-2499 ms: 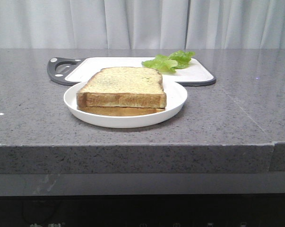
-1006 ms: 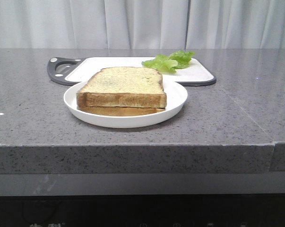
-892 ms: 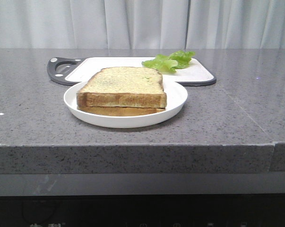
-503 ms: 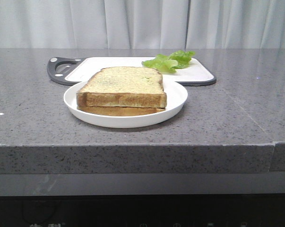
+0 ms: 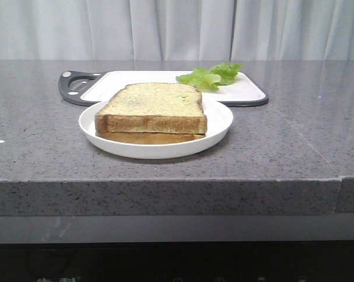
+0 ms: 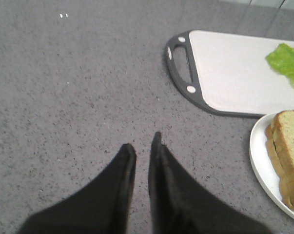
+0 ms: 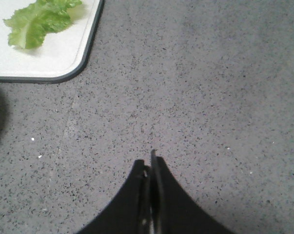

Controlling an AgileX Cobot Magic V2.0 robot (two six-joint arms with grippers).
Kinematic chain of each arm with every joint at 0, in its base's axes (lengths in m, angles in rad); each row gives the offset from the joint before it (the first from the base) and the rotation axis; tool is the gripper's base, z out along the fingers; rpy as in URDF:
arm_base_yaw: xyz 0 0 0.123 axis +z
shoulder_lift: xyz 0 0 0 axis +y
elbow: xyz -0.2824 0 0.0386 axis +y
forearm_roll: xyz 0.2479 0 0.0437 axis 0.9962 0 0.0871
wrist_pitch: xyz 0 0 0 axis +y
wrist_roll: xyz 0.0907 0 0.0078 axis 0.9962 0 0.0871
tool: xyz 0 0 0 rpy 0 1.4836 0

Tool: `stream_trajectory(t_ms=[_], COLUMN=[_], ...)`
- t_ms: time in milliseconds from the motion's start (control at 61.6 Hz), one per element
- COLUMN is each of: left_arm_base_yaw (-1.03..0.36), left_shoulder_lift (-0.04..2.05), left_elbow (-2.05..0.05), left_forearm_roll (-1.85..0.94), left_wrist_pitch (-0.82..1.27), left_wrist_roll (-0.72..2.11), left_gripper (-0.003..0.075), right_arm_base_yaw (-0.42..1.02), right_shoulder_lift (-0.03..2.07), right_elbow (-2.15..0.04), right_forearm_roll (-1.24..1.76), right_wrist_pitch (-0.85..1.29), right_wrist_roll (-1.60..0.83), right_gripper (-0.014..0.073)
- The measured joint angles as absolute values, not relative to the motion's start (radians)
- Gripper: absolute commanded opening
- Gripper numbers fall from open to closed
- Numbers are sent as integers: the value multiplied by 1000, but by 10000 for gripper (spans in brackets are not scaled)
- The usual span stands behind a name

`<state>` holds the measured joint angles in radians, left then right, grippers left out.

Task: Left arm grabs bread, right arm adds lettuce
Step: 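Lower the left gripper onto the top bread slice and grasp it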

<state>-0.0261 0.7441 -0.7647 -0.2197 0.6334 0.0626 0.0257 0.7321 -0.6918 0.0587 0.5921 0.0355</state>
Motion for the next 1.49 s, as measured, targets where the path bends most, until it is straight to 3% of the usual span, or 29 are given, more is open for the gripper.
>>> stream_trajectory(t_ms=[81,195,730,892,1120,1493], left_arm_base_yaw=[-26,-40,-330,-357,-361,-361], left_shoulder_lift=[793,864,1300,1431,1588,1693], left_elbow=[-783,-824,-1042,-1127,-1228,-1275], left_forearm_roll=[-261,-349,-604,-652,-688,-720], left_wrist_pitch=[662,728,819,844,859,861], left_wrist_roll=[84,152,257,257,260,260], left_gripper=[454,456,456,449,382,290], right_arm_base_yaw=[26,26,26,26,26,26], right_shoulder_lift=[757,783,796,796,796,796], right_elbow=[-692,-692,-692,-692,-692,-692], right_forearm_roll=[59,59,59,59,59,59], right_wrist_pitch=[592,592,592,592,592,592], right_wrist_roll=[35,35,35,35,35,35], right_gripper=[309,407,405,405,405,405])
